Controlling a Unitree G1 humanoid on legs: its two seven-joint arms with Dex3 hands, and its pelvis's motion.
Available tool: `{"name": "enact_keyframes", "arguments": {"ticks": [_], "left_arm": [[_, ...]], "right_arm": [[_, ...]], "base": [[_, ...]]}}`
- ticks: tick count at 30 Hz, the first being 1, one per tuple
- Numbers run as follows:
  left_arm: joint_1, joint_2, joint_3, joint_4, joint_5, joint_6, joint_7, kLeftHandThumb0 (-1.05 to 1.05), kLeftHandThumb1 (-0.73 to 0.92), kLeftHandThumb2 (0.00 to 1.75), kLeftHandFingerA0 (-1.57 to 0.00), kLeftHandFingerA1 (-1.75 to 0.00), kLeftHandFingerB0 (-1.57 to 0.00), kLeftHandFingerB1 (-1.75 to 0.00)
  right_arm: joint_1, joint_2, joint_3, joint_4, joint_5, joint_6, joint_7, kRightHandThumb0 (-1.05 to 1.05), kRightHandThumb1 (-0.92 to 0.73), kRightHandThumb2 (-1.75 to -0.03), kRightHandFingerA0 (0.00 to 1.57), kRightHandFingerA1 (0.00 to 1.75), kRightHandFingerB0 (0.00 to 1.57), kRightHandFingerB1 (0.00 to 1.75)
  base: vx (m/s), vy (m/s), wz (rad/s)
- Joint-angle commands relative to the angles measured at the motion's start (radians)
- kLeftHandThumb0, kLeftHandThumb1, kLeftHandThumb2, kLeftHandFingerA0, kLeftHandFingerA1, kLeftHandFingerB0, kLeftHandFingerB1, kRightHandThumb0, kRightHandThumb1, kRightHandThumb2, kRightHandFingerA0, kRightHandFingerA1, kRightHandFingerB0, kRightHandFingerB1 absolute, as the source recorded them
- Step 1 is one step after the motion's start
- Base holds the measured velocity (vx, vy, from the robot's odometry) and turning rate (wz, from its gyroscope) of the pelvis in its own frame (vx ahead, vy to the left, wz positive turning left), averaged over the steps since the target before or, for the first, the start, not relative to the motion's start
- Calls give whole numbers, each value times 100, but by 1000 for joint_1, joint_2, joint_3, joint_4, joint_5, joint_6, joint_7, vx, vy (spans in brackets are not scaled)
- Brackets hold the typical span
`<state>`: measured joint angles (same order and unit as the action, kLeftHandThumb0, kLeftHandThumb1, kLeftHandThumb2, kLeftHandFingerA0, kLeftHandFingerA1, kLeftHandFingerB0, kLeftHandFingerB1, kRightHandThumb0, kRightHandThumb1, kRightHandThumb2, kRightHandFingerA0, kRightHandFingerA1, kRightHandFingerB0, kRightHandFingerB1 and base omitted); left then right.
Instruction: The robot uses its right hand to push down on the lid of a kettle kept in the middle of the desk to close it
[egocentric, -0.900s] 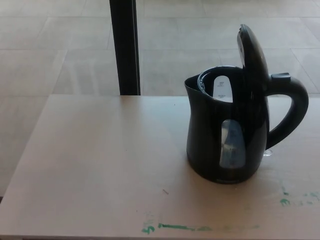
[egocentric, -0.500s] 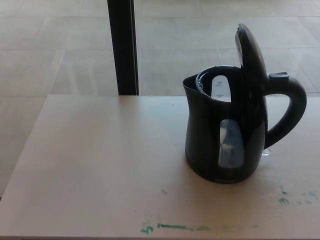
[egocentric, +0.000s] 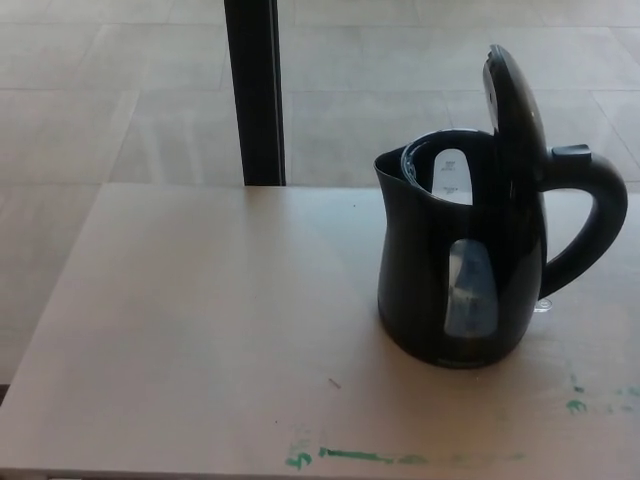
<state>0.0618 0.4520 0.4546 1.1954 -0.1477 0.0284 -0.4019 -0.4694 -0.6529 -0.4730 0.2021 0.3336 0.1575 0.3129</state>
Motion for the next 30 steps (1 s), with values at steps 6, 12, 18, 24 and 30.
{"name": "enact_keyframes", "arguments": {"ticks": [6, 12, 18, 24, 30], "left_arm": [[0, 49, 14, 16, -41, 22, -54, -78, 56, 92, -49, -61, -35, -48], [-9, 52, 5, 31, -36, 20, -52, -67, 68, 61, -48, -47, -35, -34], [-4, 52, 18, 21, -57, 29, -65, -70, 66, 60, -50, -52, -36, -36], [-11, 50, 15, 28, -59, 38, -51, -68, 52, 91, -46, -62, -29, -49], [-6, 49, 27, 32, -72, 48, -55, -74, 54, 89, -48, -63, -34, -48]], "right_arm": [[-427, -82, 396, 158, -236, -4, 142, -85, -63, -108, 2, 46, 2, 28], [-535, -53, 544, 243, -316, -30, 145, -91, -66, -110, 11, 51, 0, 34], [-602, 0, 661, 322, -380, -53, 135, -40, -35, -101, 0, 51, 0, 50], [-589, 28, 788, 327, -472, -117, 151, -90, -64, -106, 13, 52, 0, 35], [-538, 59, 868, 306, -533, -155, 126, -90, -65, -107, 13, 53, 0, 37]], "base": [[0, 0, 0], [0, 0, 0], [0, 0, 0], [0, 0, 0], [0, 0, 0]]}}
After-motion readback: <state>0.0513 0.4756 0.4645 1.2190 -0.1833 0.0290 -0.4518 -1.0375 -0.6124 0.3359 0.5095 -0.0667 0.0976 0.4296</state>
